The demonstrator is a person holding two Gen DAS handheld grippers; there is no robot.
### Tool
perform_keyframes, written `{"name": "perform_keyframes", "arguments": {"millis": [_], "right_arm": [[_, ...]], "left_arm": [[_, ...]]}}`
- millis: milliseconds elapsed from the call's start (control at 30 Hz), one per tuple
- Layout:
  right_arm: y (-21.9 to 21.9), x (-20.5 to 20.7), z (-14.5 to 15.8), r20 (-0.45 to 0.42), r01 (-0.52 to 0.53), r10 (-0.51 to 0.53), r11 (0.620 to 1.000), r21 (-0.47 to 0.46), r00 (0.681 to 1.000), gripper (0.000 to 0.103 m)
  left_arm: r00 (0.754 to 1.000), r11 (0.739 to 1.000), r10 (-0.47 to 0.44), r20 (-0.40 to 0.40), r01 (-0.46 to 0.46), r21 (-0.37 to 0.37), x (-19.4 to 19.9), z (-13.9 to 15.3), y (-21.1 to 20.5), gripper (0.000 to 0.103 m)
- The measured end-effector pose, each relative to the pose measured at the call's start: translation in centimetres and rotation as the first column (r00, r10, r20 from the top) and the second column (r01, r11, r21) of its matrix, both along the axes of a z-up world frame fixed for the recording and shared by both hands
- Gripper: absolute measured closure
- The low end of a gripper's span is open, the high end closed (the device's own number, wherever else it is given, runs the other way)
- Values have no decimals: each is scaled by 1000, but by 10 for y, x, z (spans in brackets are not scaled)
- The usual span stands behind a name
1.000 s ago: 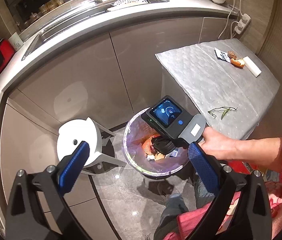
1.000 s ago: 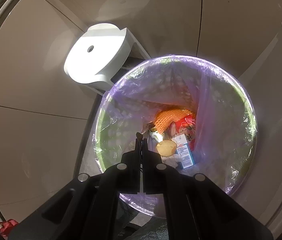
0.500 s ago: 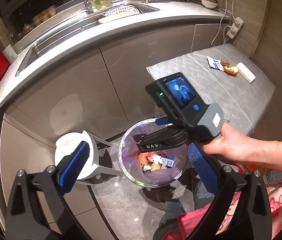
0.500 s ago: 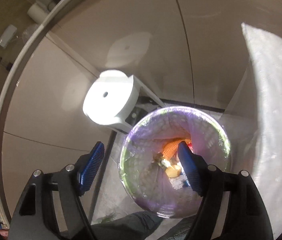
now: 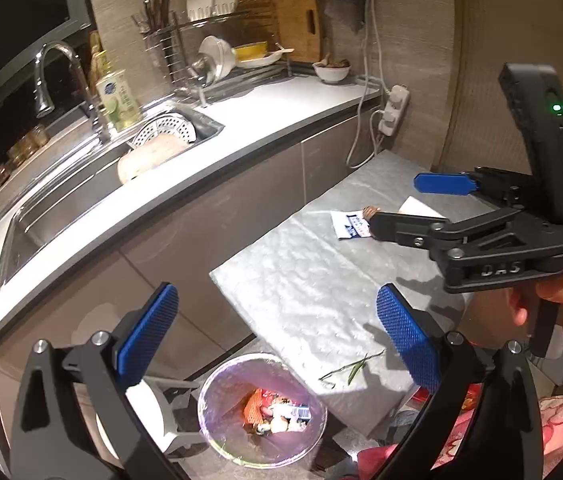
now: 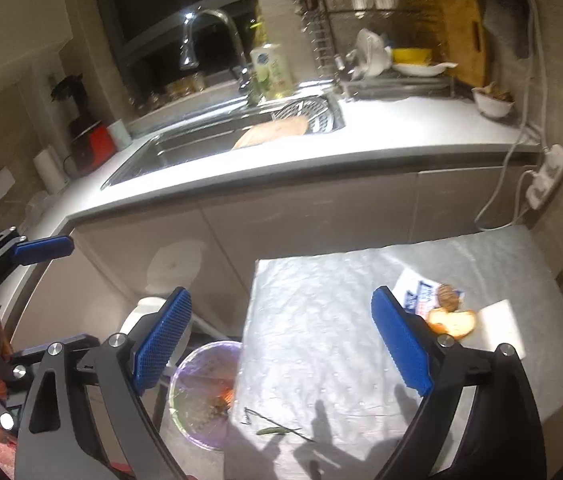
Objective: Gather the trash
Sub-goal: 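Move both open tools back over the table toward the remaining trash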
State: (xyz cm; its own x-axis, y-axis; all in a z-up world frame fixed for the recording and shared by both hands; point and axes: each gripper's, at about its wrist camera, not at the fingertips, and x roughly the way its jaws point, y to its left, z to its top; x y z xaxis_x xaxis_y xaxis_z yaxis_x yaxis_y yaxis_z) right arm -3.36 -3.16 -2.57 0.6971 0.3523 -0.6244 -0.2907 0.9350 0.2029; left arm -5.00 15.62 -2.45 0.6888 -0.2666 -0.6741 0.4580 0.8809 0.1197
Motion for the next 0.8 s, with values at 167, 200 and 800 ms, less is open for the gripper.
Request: {"name": "perform_keyframes", "arguments": {"millis": [167, 200, 800], "right_arm": [[-56, -17, 18, 62, 94, -92, 995, -25, 994, 8], [-64, -18, 18, 67, 105, -103, 994, -30, 992, 8], [-165, 2, -31, -22, 160, -162, 983, -87, 987, 7]], "left_arm": [[996, 997, -83, 25, 83, 2, 15, 11, -57, 8], [995, 995, -95, 26, 95, 3, 17, 12, -67, 8], [974, 997, -79, -212, 78, -10, 126, -96, -158, 8]]}}
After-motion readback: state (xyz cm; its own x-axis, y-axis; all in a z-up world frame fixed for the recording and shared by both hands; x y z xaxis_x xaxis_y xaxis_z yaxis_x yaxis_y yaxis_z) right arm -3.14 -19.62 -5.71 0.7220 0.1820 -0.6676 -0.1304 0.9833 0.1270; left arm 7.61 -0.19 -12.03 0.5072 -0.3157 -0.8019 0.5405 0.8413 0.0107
